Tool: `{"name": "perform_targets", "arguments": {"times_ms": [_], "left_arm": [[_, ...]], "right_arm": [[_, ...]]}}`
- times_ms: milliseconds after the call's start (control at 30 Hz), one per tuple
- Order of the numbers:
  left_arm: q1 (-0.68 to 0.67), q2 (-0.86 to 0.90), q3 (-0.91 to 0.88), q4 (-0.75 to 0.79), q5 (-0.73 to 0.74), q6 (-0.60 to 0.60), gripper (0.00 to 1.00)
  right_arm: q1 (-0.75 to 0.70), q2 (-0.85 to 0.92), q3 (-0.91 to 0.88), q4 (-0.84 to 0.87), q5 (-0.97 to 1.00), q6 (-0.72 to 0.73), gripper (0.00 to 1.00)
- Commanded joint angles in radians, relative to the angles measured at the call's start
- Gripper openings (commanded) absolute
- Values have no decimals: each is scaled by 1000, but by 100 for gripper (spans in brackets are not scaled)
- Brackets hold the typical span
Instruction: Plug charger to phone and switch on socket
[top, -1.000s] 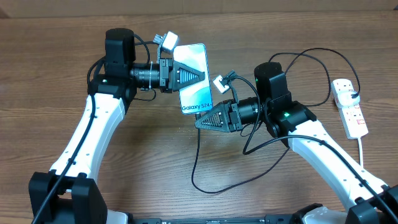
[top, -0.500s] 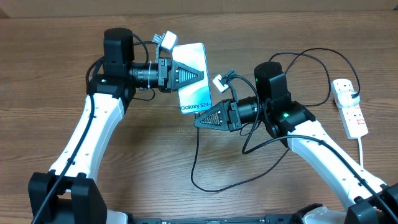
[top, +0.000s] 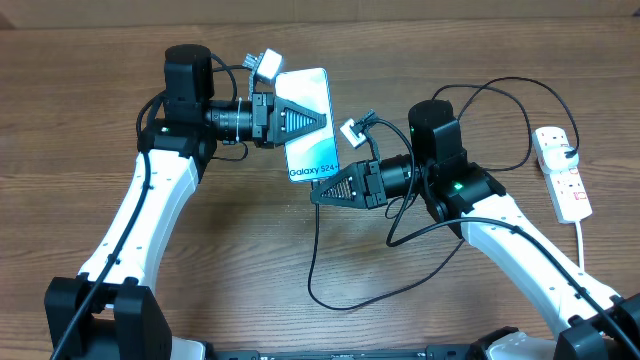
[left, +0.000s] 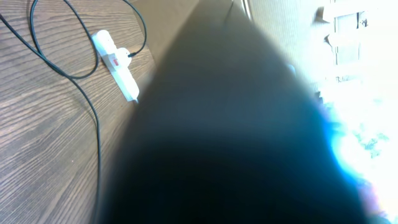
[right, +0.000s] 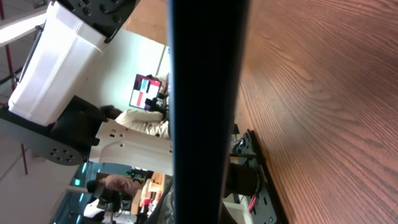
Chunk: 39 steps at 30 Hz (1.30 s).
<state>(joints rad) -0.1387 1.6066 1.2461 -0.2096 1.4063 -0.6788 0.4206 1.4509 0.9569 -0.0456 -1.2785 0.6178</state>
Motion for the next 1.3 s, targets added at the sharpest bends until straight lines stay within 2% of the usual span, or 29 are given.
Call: {"name": "perform_targets", "arguments": {"times_ms": [0, 867, 1267], "left_arm": [[-29, -8, 11, -3, 73, 37, 4], [-33, -8, 11, -31, 106, 60, 5], [-35, -8, 11, -74, 123, 81, 4]], "right_arm": [[-11, 3, 11, 23, 81, 13, 4], [-24, 38, 11, 233, 82, 149, 4], [-63, 38, 11, 236, 94, 161, 4]]}}
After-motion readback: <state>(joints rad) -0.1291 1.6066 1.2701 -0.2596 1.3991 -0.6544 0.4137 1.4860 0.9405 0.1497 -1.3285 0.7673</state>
